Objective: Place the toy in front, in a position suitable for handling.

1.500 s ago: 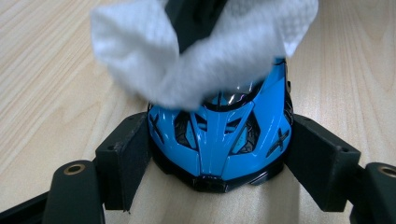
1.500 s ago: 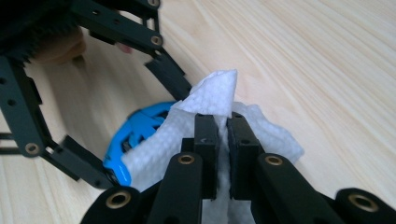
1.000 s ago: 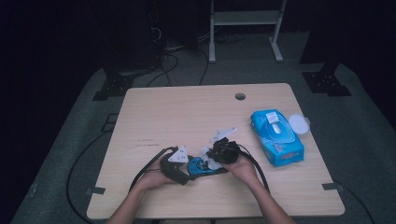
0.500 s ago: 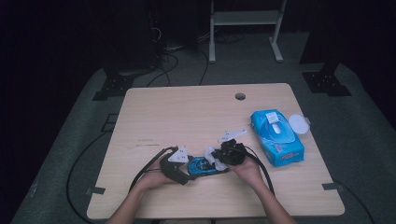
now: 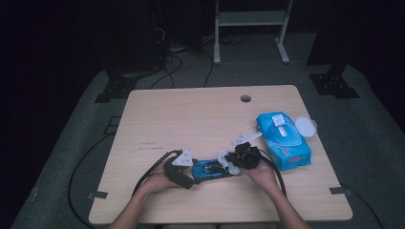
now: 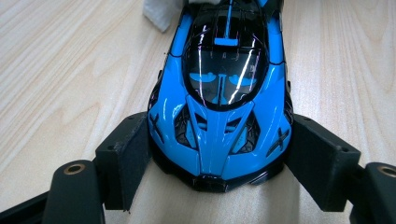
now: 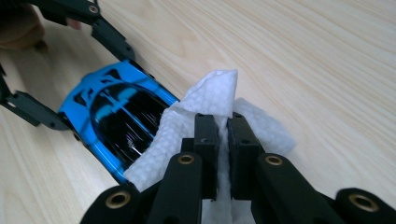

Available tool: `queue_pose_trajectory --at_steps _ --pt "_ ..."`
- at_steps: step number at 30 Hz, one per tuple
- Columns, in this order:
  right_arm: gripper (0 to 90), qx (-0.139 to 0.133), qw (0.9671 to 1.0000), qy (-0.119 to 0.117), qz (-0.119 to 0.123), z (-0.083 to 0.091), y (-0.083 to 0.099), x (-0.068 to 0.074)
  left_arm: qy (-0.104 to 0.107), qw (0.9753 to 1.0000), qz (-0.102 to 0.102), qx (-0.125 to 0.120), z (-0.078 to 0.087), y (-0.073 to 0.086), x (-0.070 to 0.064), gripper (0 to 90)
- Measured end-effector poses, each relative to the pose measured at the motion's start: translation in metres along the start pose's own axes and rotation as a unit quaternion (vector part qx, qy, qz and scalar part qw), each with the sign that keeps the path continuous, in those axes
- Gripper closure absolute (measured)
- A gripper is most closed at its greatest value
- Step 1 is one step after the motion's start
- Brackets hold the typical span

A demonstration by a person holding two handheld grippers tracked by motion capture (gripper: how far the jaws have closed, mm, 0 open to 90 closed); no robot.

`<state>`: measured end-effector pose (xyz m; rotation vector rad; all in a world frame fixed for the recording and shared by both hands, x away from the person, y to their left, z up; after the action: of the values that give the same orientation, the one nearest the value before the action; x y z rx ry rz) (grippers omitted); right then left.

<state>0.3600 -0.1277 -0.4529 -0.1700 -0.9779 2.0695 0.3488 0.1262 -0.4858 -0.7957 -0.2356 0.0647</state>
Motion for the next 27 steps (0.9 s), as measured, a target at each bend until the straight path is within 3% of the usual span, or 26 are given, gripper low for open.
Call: queue_pose_trajectory --at_steps 5,9,14,19,21,27 --pt "83.7 -0.006 0.9999 -0.013 0.004 -0.005 -0.001 0.008 0.001 1.0000 -0.002 0.000 0.000 0.001 0.000 25.4" --pt "83.7 -0.002 0.9999 -0.013 0.003 0.003 0.004 0.002 0.000 1.0000 -0.001 -0.002 0.000 0.000 0.000 25.4" --pt "83.7 -0.016 0.9994 -0.026 -0.018 0.012 0.011 0.001 0.000 1.0000 -0.001 -0.004 -0.001 0.000 0.000 25.4" --pt "83.8 -0.013 0.9994 -0.032 -0.008 0.016 0.011 0.004 0.000 1.0000 0.001 -0.003 -0.001 0.000 0.000 25.4" --pt "83.8 -0.010 0.9997 -0.024 -0.002 0.019 0.015 0.002 0.001 1.0000 -0.001 -0.002 -0.001 0.000 0.000 25.4" --pt "83.8 -0.016 0.9992 -0.034 -0.011 0.021 0.019 0.003 0.001 1.0000 -0.001 -0.003 -0.001 0.000 0.000 25.4"
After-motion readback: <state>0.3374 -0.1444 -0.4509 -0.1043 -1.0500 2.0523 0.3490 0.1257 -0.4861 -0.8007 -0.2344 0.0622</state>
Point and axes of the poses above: each handheld gripper's, and its own axes: z roughly backward along the jaws, y roughly out of its underside, x roughly to its left, the point moved 1 cm from there along -z, roughly forward along the jaws, and after that the axes turned 10 degrees about -z, right-handed, at the moved point
